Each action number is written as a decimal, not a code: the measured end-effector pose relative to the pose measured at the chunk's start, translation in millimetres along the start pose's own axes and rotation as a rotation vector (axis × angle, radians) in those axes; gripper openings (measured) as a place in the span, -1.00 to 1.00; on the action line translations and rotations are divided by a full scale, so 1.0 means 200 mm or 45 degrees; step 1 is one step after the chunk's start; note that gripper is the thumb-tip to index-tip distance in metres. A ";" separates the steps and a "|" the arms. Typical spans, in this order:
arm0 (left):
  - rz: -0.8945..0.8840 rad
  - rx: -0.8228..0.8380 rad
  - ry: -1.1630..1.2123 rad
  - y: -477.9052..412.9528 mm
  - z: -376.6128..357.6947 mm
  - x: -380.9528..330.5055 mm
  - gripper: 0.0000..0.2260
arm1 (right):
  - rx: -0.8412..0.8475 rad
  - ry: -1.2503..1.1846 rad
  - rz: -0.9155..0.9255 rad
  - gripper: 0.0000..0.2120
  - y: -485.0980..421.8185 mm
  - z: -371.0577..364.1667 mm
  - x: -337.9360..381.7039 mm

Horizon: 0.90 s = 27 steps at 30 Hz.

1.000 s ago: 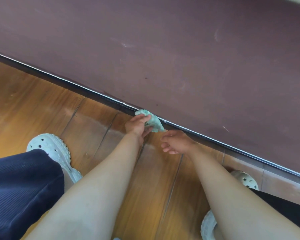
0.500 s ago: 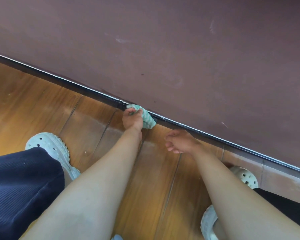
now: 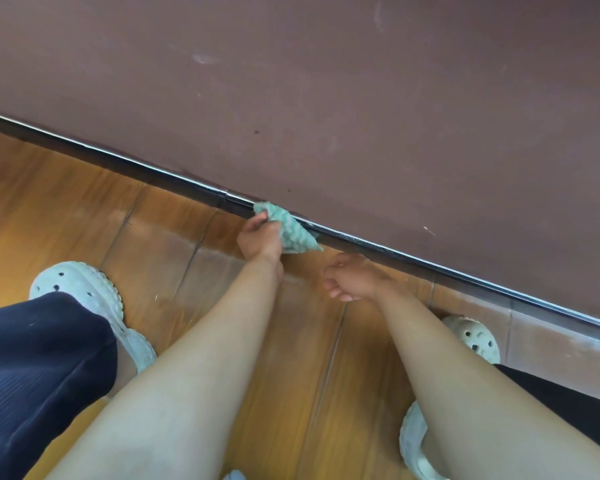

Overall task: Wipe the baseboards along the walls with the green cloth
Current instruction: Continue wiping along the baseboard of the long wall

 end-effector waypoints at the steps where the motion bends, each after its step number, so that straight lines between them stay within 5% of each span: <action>1: 0.017 -0.030 0.022 -0.02 0.00 -0.01 -0.74 | -0.008 -0.002 0.007 -0.89 0.00 0.03 0.00; 9: -0.017 0.267 -0.249 0.18 -0.18 0.17 -0.81 | -0.039 0.026 -0.049 -0.83 0.01 0.09 -0.08; 13: -0.030 0.063 0.002 0.15 -0.20 0.15 -0.75 | 0.021 0.117 -0.096 -0.83 0.04 0.20 -0.13; 17: -0.013 -0.134 0.086 0.09 -0.16 0.11 -0.73 | -0.188 -0.129 -0.007 -0.82 0.11 0.38 -0.12; 23: -0.103 0.334 -0.403 0.39 -0.34 0.25 -0.74 | -0.055 0.002 0.006 -0.80 0.21 0.33 -0.13; 27: -0.206 0.225 -0.359 0.49 -0.31 0.20 -0.79 | -0.055 0.134 -0.018 -0.75 0.25 0.34 -0.18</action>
Point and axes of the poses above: each hand's wrist, its own y-axis away from the middle knuckle, its own z-axis out of the back of the hand, x = y × z, the point moved 2 cm from there along -y, towards the middle knuckle, and after that the axes turned 14 degrees about -y, right-handed, at the moved point
